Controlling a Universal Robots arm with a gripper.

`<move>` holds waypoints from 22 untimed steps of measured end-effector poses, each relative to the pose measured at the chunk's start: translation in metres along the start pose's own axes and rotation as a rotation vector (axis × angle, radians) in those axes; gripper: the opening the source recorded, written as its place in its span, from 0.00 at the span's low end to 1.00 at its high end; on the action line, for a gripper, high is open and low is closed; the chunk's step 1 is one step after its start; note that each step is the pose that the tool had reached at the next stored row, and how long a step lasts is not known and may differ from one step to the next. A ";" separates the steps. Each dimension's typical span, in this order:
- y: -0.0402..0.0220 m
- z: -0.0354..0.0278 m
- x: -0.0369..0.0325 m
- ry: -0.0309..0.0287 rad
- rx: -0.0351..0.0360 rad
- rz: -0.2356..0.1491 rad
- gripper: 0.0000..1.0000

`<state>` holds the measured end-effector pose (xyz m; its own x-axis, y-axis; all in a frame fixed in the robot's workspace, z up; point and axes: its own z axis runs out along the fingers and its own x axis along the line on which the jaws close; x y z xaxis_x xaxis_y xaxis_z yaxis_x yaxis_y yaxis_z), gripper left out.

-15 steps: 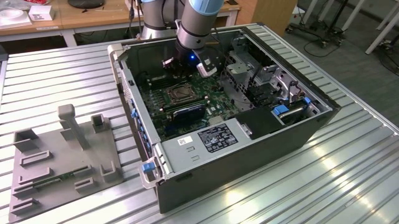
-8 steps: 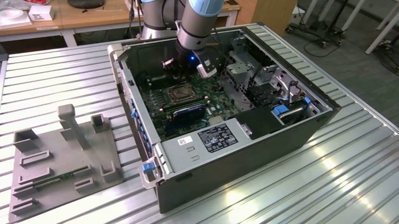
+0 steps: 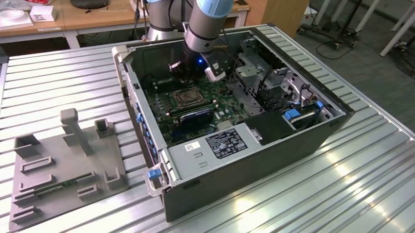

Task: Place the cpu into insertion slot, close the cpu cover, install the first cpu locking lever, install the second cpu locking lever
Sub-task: 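Install the first cpu locking lever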

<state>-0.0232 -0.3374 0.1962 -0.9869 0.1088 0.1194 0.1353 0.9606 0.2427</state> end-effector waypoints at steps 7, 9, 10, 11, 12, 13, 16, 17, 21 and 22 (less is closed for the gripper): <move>0.0004 0.0005 -0.0007 0.0002 -0.0004 0.000 0.11; 0.0007 0.0005 -0.0014 0.0002 -0.0004 0.000 0.11; 0.0008 0.0005 -0.0018 0.0002 -0.0005 0.000 0.11; 0.0009 0.0005 -0.0023 0.0002 -0.0005 0.000 0.11; 0.0010 0.0004 -0.0028 0.0004 -0.0004 0.000 0.11; 0.0011 0.0004 -0.0031 0.0006 -0.0004 0.000 0.11; 0.0011 0.0004 -0.0032 0.0006 -0.0004 0.000 0.11; 0.0011 0.0004 -0.0033 0.0007 -0.0004 0.000 0.11; 0.0012 0.0003 -0.0035 0.0008 -0.0004 0.000 0.11; 0.0012 0.0002 -0.0035 0.0007 -0.0004 0.000 0.11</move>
<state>-0.0195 -0.3366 0.1959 -0.9868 0.1088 0.1201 0.1355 0.9605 0.2431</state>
